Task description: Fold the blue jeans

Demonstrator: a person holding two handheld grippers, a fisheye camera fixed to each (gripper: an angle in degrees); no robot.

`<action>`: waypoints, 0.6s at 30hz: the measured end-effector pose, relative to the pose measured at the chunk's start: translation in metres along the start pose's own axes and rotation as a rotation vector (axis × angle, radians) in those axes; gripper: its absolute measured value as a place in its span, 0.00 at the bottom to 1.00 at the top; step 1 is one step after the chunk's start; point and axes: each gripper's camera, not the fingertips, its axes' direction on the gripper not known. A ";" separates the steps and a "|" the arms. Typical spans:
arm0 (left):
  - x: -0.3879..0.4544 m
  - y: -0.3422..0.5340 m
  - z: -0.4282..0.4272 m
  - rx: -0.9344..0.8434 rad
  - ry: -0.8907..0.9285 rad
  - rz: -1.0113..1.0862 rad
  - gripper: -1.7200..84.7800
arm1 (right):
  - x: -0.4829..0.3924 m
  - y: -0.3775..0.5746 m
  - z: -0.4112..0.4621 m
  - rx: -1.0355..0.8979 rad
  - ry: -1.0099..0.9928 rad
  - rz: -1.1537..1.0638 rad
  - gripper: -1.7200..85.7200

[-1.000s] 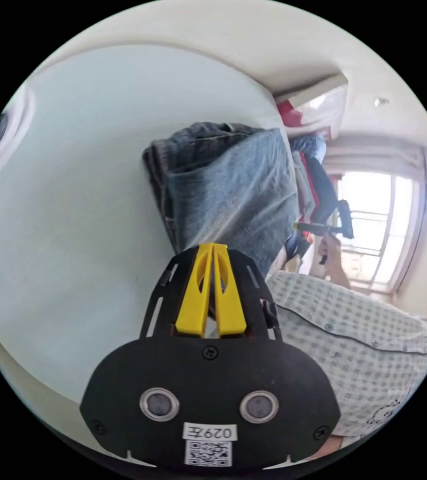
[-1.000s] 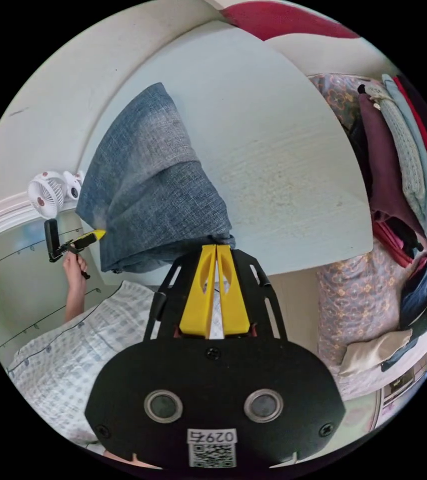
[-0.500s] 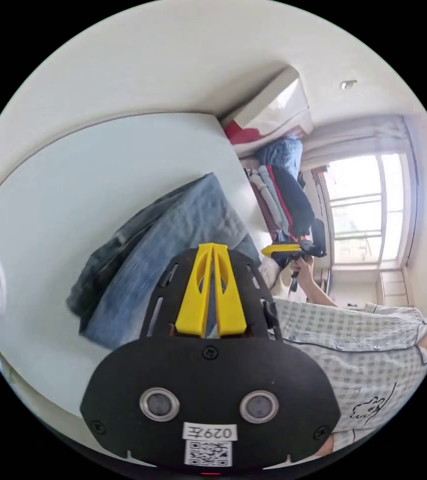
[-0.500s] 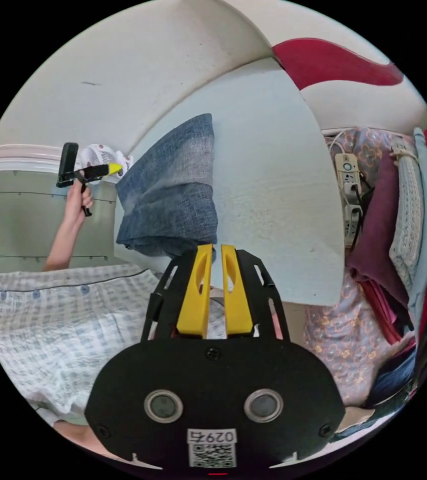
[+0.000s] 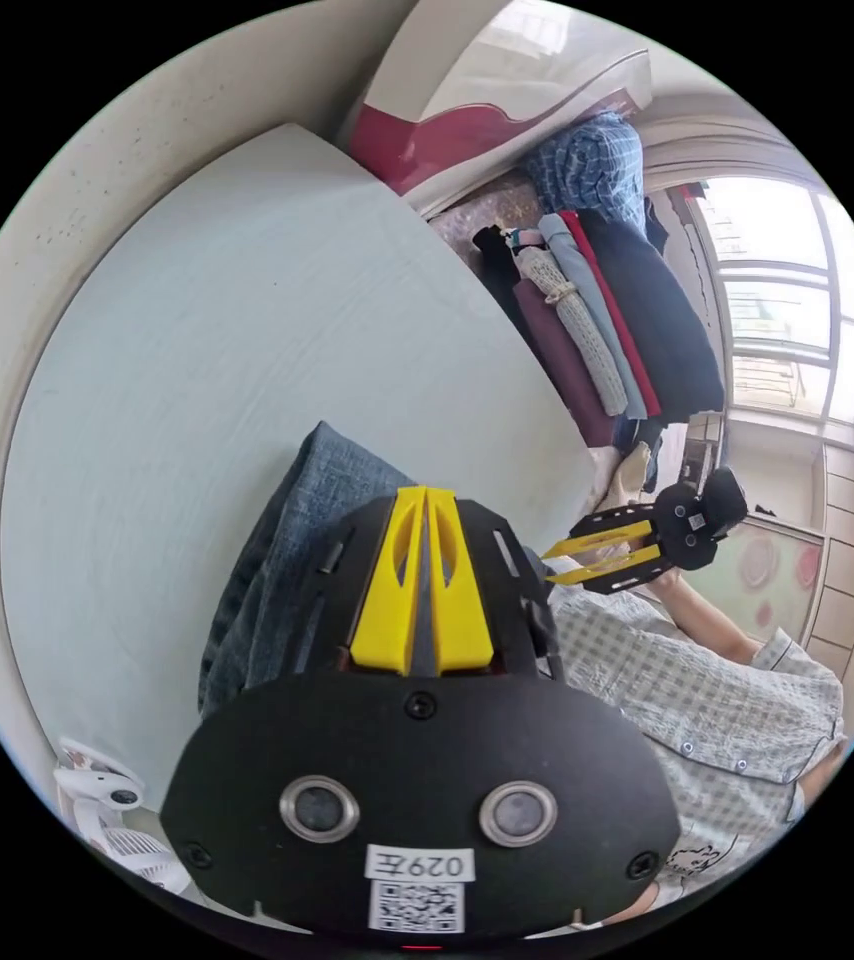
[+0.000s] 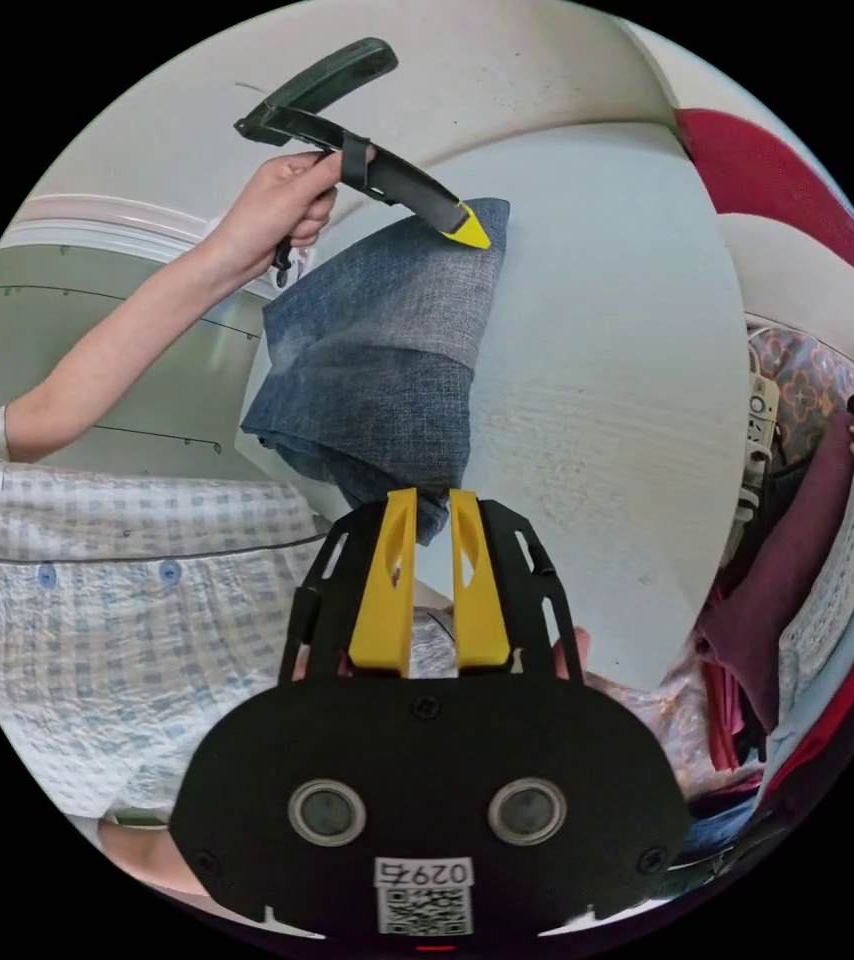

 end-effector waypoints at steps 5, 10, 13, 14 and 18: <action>0.005 -0.018 0.013 -0.051 -0.003 -0.040 0.01 | 0.012 0.009 0.004 -0.012 0.068 0.014 0.13; 0.016 -0.042 0.012 -0.098 0.011 -0.063 0.01 | 0.018 0.016 0.006 0.008 -0.008 -0.053 0.05; 0.021 -0.050 0.008 -0.097 0.028 -0.087 0.01 | 0.020 0.030 -0.005 0.080 -0.069 -0.036 0.04; 0.022 -0.051 0.004 -0.085 0.030 -0.104 0.01 | 0.026 0.037 -0.017 0.146 -0.190 -0.020 0.03; 0.028 -0.046 -0.023 0.030 0.014 -0.142 0.01 | 0.007 0.040 -0.045 0.216 -0.334 -0.065 0.02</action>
